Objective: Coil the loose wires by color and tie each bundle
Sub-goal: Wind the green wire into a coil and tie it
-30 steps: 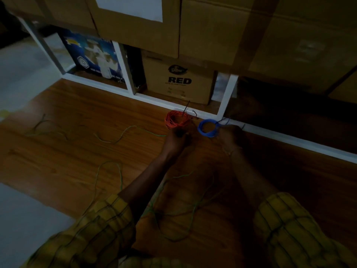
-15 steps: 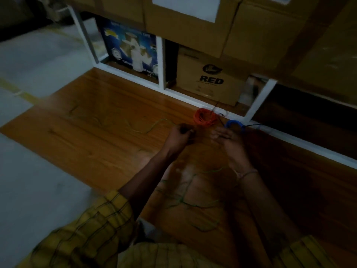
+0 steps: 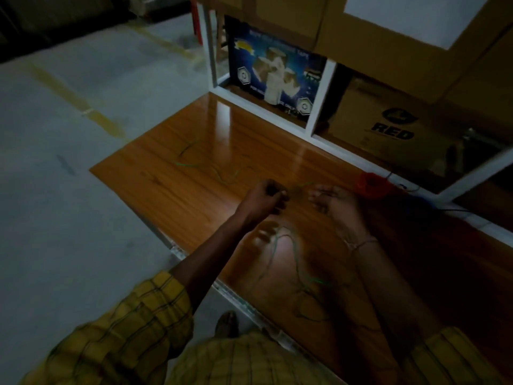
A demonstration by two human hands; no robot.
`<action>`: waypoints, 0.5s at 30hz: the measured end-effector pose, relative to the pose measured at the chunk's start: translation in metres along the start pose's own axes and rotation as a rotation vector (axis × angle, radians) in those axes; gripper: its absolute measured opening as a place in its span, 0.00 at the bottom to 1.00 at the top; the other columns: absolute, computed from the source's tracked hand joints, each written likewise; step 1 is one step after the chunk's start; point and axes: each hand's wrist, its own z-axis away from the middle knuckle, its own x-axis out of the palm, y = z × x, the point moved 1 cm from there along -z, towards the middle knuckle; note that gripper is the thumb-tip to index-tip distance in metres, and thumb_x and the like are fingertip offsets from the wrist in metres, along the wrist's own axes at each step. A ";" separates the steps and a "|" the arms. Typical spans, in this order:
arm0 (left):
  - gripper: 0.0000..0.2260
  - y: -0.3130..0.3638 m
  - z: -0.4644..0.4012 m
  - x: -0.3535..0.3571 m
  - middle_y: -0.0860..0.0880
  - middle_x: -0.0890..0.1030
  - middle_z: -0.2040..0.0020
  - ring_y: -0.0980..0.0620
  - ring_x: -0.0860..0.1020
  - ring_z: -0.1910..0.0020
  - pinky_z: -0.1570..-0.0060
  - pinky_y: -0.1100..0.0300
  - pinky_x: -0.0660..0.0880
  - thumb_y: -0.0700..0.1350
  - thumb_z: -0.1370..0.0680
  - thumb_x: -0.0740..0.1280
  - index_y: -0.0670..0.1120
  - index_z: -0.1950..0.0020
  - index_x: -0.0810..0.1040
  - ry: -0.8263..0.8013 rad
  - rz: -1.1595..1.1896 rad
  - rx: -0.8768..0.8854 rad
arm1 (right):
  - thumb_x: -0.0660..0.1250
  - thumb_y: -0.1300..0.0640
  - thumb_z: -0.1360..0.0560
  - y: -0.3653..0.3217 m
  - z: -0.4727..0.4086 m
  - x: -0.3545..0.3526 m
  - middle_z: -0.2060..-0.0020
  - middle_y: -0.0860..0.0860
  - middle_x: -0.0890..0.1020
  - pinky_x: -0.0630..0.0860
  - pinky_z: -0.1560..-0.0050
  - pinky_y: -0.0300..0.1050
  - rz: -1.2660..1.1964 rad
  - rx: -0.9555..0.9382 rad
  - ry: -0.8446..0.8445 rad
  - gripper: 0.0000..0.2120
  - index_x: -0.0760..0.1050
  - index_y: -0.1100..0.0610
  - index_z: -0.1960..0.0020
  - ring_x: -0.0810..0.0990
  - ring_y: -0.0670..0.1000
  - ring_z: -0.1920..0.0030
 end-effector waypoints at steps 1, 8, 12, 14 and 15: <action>0.09 -0.004 -0.002 -0.011 0.43 0.86 0.46 0.45 0.86 0.50 0.51 0.49 0.84 0.43 0.14 0.65 0.39 0.39 0.80 0.019 -0.016 0.013 | 0.68 0.70 0.22 0.001 -0.005 0.010 0.46 0.56 0.85 0.80 0.54 0.39 0.013 0.002 -0.012 0.12 0.79 0.60 0.40 0.84 0.49 0.49; 0.16 -0.033 -0.015 -0.077 0.48 0.81 0.53 0.51 0.80 0.57 0.62 0.56 0.74 0.52 0.18 0.71 0.45 0.36 0.73 0.357 -0.241 0.065 | 0.66 0.71 0.21 -0.003 -0.031 0.085 0.49 0.56 0.83 0.78 0.63 0.33 0.056 -0.010 -0.063 0.11 0.75 0.61 0.41 0.83 0.48 0.54; 0.21 -0.054 -0.035 -0.099 0.43 0.84 0.50 0.43 0.84 0.59 0.57 0.46 0.82 0.57 0.19 0.69 0.48 0.32 0.70 0.301 -0.313 -0.056 | 0.66 0.71 0.21 -0.002 -0.036 0.109 0.50 0.55 0.83 0.78 0.64 0.32 0.092 -0.029 -0.039 0.13 0.75 0.64 0.38 0.83 0.47 0.54; 0.18 -0.061 -0.043 -0.102 0.42 0.85 0.50 0.40 0.85 0.55 0.53 0.42 0.83 0.57 0.20 0.67 0.45 0.39 0.77 0.209 -0.386 -0.050 | 0.67 0.69 0.21 -0.001 -0.036 0.112 0.46 0.55 0.83 0.79 0.60 0.34 0.131 -0.043 -0.010 0.12 0.76 0.62 0.38 0.83 0.49 0.50; 0.15 -0.062 -0.044 -0.099 0.41 0.85 0.51 0.40 0.85 0.54 0.53 0.43 0.83 0.55 0.18 0.67 0.44 0.42 0.79 0.156 -0.426 -0.028 | 0.68 0.68 0.21 -0.002 -0.035 0.112 0.44 0.55 0.83 0.79 0.59 0.35 0.168 -0.057 0.005 0.12 0.77 0.61 0.38 0.83 0.50 0.48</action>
